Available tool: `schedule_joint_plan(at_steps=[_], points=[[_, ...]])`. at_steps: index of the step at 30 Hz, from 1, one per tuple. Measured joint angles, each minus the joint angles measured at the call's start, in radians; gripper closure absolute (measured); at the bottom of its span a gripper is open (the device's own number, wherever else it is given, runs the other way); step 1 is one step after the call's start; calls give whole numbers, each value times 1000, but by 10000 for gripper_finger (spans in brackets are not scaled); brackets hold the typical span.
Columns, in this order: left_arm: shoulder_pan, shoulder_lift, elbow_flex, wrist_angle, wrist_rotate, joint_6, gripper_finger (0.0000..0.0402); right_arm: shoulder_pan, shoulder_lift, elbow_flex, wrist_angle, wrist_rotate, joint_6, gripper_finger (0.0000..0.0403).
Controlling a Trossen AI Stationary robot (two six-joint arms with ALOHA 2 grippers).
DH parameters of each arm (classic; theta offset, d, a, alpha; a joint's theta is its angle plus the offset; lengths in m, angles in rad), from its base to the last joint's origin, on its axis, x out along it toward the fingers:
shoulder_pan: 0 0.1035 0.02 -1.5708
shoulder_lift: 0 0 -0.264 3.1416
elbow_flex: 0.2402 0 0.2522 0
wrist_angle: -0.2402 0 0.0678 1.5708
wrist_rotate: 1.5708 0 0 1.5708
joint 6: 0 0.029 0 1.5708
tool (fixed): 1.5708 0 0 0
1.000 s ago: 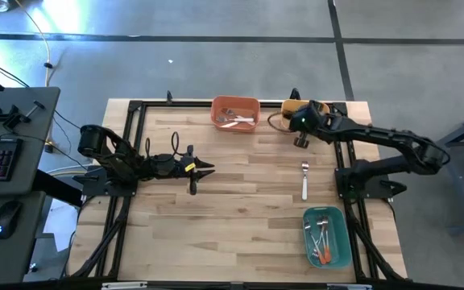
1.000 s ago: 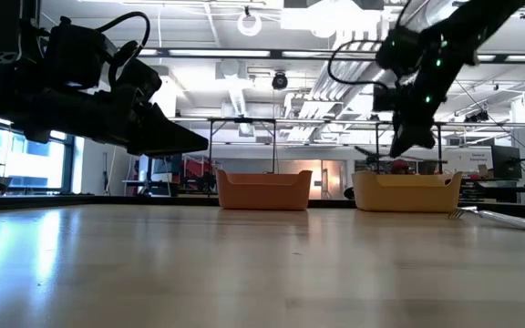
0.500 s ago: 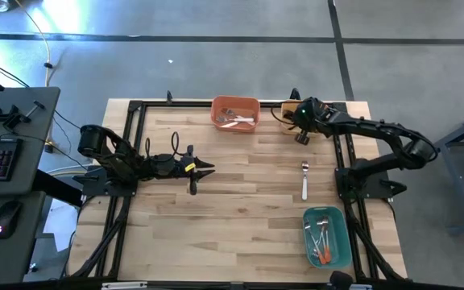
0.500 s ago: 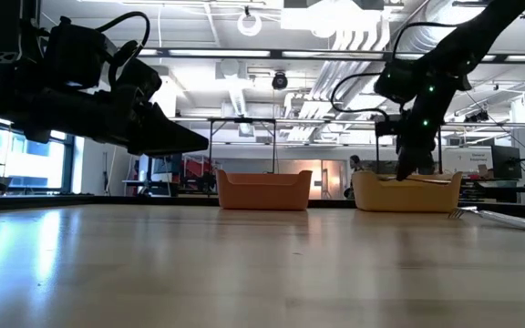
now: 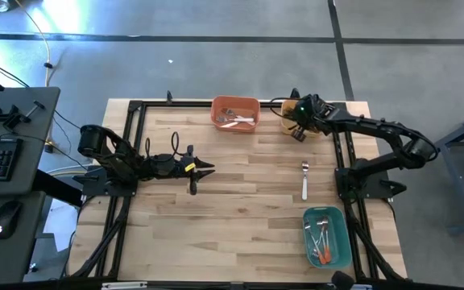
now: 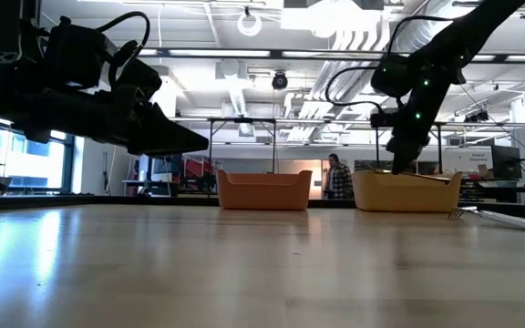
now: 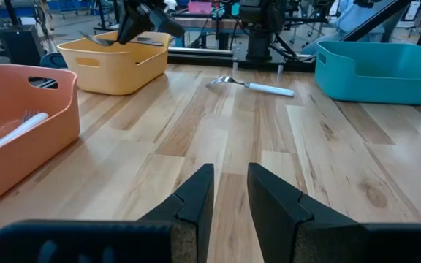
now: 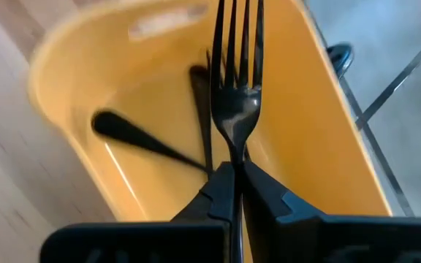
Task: Sort silverware by color (type)
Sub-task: Put the black fork into the yellow bin
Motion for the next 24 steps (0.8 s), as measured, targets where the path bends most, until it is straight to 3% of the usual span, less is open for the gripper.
schedule_joint_plan(at_steps=[9,17,24], points=[[0,0,0,-1,0,0,328,0,2,18,-24,-18,23,402],[0,0,0,-1,0,0,328,0,3,18,-75,-111,77,402],[0,0,0,-3,0,0,328,-3,73,18,-74,-119,93,402]])
